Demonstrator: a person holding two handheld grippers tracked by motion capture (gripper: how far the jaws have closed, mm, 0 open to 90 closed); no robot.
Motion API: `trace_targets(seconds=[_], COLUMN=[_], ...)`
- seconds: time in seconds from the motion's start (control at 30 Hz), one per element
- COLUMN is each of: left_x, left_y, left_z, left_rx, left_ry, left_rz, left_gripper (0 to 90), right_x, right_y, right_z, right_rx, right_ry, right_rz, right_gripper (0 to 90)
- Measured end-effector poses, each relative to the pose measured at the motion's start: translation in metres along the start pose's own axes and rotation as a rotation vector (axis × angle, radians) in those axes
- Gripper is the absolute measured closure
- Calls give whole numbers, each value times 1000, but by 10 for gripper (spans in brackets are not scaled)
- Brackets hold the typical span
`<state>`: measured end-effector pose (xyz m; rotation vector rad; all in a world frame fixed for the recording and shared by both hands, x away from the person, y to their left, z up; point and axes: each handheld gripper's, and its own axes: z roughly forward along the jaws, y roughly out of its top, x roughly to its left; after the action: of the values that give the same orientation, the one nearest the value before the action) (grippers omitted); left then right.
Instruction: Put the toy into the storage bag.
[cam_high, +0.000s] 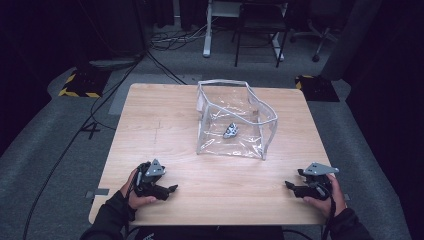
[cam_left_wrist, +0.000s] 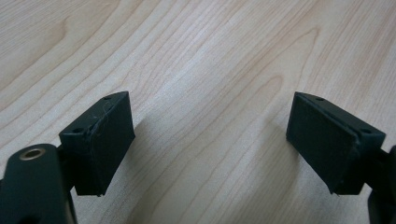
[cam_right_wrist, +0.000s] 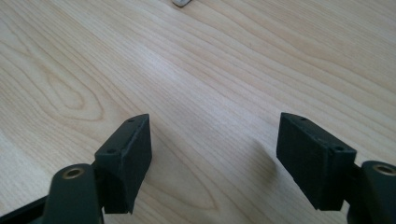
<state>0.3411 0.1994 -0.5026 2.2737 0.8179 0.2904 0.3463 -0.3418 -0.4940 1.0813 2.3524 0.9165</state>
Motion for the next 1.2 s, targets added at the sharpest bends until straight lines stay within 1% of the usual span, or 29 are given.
trace_targets(seconds=[0.03, 0.13, 0.17, 0.2, 0.23, 0.33, 0.37, 0.4, 0.53, 0.67, 0.73, 0.87, 0.9, 0.93, 1.0, 1.07, 1.2], left_x=[0, 0, 0, 0, 0, 0, 0, 0, 0, 0, -1, 0, 0, 0, -1, -2, -2], left_y=[0, 0, 0, 0, 0, 0, 0, 0, 0, 0, -1, 0, 0, 0, -1, -1, -1], left_z=[0, 0, 0, 0, 0, 0, 0, 0, 0, 0, 0, 0, 0, 0, 0, -1, -1], left_rx=[-1, 0, 0, -6, -1, 0, -2, -1, 0, -6, -4, -2, -5, -3, -1, -4, -3], left_ry=[-1, 2, 2, 3, 4, 0, 0, 0, 1, 6, 2, 1, 7, 9, 0, 6, 5], left_rz=[-2, 2, 2, 1, 0, 0, -1, 1, 0, 2, -8, -5, -2, -5, -12, -19, -20], left_gripper=[154, 154, 154, 154, 154, 154, 154, 154, 154, 154, 153, 153, 153, 153, 154, 155, 155], right_x=[-1, -4, -4, -6, -6, -8, -8, -9, -9, -9, -8, -9, -9, -9, -9, -9, -9], right_y=[-1, -6, -7, -9, -10, -15, -16, -17, -17, -17, -17, -17, -16, -17, -16, -16, -16], right_z=[0, -2, -2, -2, -3, -3, -3, -3, -3, -3, -3, -3, -3, -2, -2, -2, -2], right_rx=[-4, -10, -18, -21, -25, -49, -65, -63, -65, -66, -65, -62, -62, -63, -60, -62, -62], right_ry=[4, 17, 23, 27, 30, 25, 24, 20, 15, 16, 17, 18, 18, 19, 21, 21, 21], right_rz=[17, 34, 49, 51, 64, 70, 76, 69, 73, 74, 77, 76, 77, 74, 75, 78, 79], right_gripper=[273, 270, 267, 260, 253, 244, 239, 238, 228, 228, 223, 221, 221, 220, 217, 217, 217])
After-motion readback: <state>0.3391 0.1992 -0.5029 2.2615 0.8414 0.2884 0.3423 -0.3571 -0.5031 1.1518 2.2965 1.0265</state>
